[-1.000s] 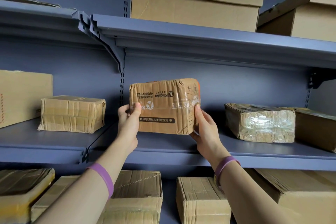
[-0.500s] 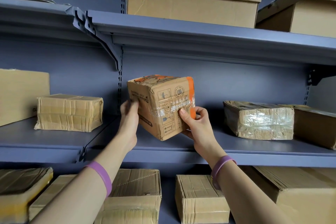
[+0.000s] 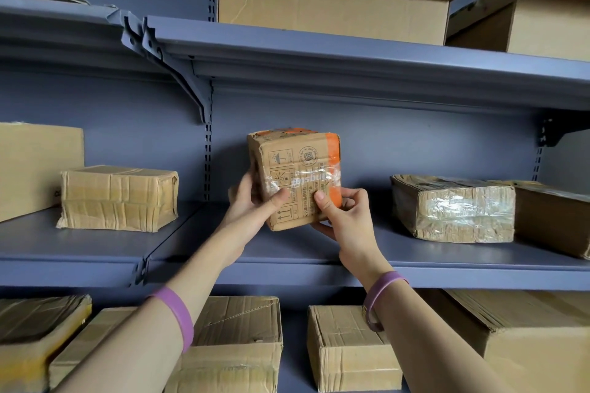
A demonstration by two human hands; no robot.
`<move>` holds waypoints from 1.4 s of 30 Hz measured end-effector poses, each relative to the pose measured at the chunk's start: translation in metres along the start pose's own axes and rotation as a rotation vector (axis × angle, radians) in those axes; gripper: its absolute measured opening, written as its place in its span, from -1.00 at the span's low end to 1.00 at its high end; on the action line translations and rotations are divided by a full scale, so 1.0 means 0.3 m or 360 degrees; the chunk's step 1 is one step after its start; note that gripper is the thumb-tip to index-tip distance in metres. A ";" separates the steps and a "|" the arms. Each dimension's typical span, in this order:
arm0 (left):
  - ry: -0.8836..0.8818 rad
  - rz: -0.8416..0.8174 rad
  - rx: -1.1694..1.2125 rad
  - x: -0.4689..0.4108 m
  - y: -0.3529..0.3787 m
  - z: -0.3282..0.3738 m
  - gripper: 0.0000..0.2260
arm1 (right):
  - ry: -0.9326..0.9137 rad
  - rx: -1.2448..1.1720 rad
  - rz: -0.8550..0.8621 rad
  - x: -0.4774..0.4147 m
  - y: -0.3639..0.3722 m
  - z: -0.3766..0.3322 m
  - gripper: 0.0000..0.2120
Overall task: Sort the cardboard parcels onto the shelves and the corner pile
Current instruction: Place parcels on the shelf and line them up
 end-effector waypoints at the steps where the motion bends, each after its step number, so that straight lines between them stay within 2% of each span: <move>1: 0.0002 0.0045 0.0033 -0.001 -0.008 0.001 -0.25 | -0.0020 0.0032 -0.0025 0.001 0.003 -0.001 -0.71; 3: 0.0005 0.0124 0.0175 0.000 -0.028 0.001 -0.32 | -0.0057 0.0115 -0.0068 0.002 0.009 -0.001 -0.77; 6: 0.0004 0.0227 0.0398 0.014 -0.053 0.008 -0.65 | -0.0053 0.0221 -0.0091 0.000 0.015 0.004 -0.80; 9: -0.0062 0.0288 0.0515 0.017 -0.066 0.003 -0.75 | 0.0017 0.0238 -0.0028 -0.012 0.010 0.016 -0.77; 11: -0.0117 0.0325 0.0572 0.014 -0.075 -0.008 -0.77 | 0.0072 0.0185 0.0114 -0.026 -0.014 0.027 -0.73; 14: -0.0155 0.0351 0.0572 0.022 -0.078 -0.005 -0.79 | 0.0124 0.0106 0.0292 -0.034 -0.047 0.029 -0.48; 17: -0.0148 0.0309 0.0515 0.026 -0.069 -0.002 -0.84 | 0.0152 -0.0012 0.0283 -0.032 -0.046 0.025 -0.35; 21: 0.0014 0.0281 0.0419 0.029 -0.064 0.018 -0.86 | 0.0165 -0.0069 0.0218 -0.031 -0.040 0.018 -0.28; 23: 0.0054 0.0270 0.0387 0.025 -0.065 0.023 -0.85 | 0.0127 -0.0075 0.0184 -0.026 -0.038 0.008 -0.30; 26: 0.0017 0.0318 0.0301 0.024 -0.074 0.019 -0.75 | 0.0060 -0.0044 0.0140 -0.007 -0.032 -0.014 -0.46; 29: 0.0014 0.0413 0.0293 0.017 -0.085 0.008 -0.65 | 0.0188 -0.0141 0.0153 0.005 -0.030 -0.014 -0.60; 30: 0.0033 0.0448 0.0286 0.017 -0.085 0.012 -0.65 | 0.0238 -0.0196 0.0179 0.006 -0.035 -0.010 -0.58; 32: 0.0056 0.0519 0.0232 0.017 -0.085 0.013 -0.66 | 0.0307 -0.0304 0.0244 0.007 -0.044 -0.003 -0.42; 34: 0.0082 0.0609 0.0176 0.020 -0.088 0.017 -0.64 | 0.0299 -0.0334 0.0276 0.008 -0.048 -0.001 -0.28; 36: 0.0086 0.0694 0.0142 0.025 -0.095 0.020 -0.65 | 0.0256 -0.0327 0.0285 0.011 -0.047 -0.004 -0.23; 39: 0.0064 0.0774 0.0102 0.026 -0.108 0.012 -0.77 | 0.0233 -0.0300 0.0296 0.011 -0.048 -0.002 -0.23; 42: 0.0089 0.0730 0.0160 0.020 -0.112 0.005 -0.88 | 0.0174 -0.0239 0.0254 0.007 -0.043 -0.005 -0.44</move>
Point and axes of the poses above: each hand's wrist, its own x-axis away from the middle knuckle, its own y-axis out of the palm, z = x × y, the point moved 6 cm from there along -x, towards the middle knuckle, and after that the axes turned 1 degree about -y, right-handed, at the moved point
